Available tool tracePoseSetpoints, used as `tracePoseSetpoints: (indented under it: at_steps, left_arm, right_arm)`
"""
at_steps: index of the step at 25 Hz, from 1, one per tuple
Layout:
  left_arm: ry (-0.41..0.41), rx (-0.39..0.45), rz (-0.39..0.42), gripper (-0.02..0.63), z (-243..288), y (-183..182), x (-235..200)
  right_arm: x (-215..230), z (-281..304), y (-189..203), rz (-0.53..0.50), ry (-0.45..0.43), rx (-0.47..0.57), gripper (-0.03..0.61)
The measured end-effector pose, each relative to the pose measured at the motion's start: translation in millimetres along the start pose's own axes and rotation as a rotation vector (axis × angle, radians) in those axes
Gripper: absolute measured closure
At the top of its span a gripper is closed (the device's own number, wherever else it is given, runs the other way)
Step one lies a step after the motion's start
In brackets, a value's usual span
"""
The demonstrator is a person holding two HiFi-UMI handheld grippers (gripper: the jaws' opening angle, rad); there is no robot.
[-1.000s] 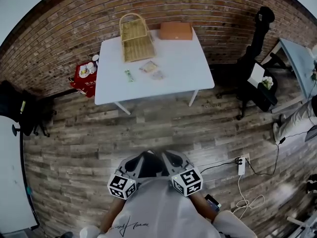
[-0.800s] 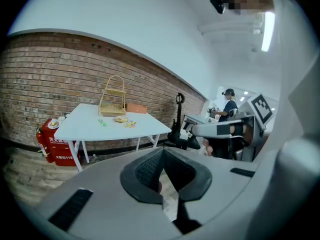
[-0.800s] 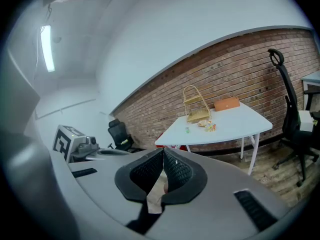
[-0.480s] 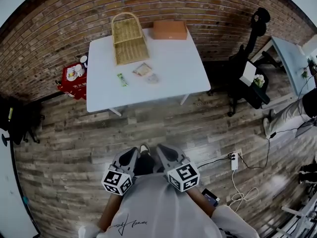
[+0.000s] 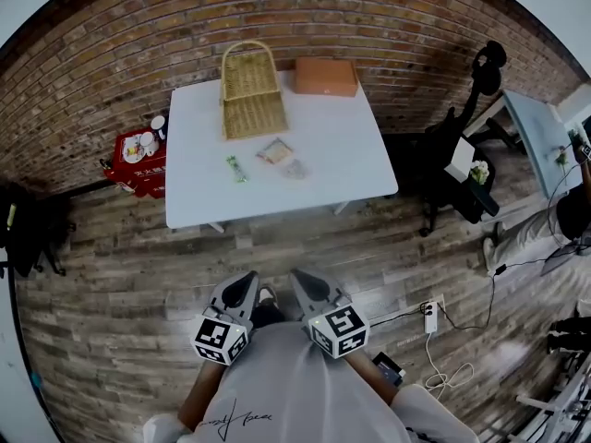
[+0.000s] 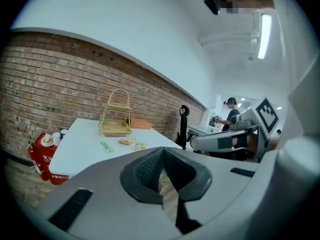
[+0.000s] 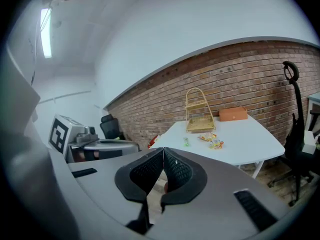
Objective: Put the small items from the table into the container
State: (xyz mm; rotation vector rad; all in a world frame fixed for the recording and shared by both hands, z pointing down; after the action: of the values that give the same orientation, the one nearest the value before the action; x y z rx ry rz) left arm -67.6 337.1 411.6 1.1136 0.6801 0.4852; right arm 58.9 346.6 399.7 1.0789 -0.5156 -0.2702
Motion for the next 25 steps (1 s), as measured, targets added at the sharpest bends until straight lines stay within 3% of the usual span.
tracePoseSetpoints:
  at_steps: [11, 25]
  left_arm:
    - [0.031, 0.033, -0.022, 0.604, 3.9, -10.7, -35.4]
    - [0.037, -0.007, -0.059, 0.604, 14.2, -9.0, -57.7]
  right_arm:
    - [-6.1, 40.4, -9.0, -0.077, 0.076, -0.082, 0.558]
    - [-16.3, 61.6, -9.1, -0.085, 0.077, -0.097, 0.557]
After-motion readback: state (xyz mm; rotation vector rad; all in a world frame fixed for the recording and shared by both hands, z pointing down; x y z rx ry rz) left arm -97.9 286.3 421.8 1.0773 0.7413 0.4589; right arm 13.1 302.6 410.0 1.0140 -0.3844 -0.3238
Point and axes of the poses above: the fingertips, and each gripper's own axes: z forward along the fingers, x to its right, y out of its underside, the point moved 4 cm from there along -z, backward along the fingers, and after that the axes turned 2 degrees about z, right-handed, at the moved point
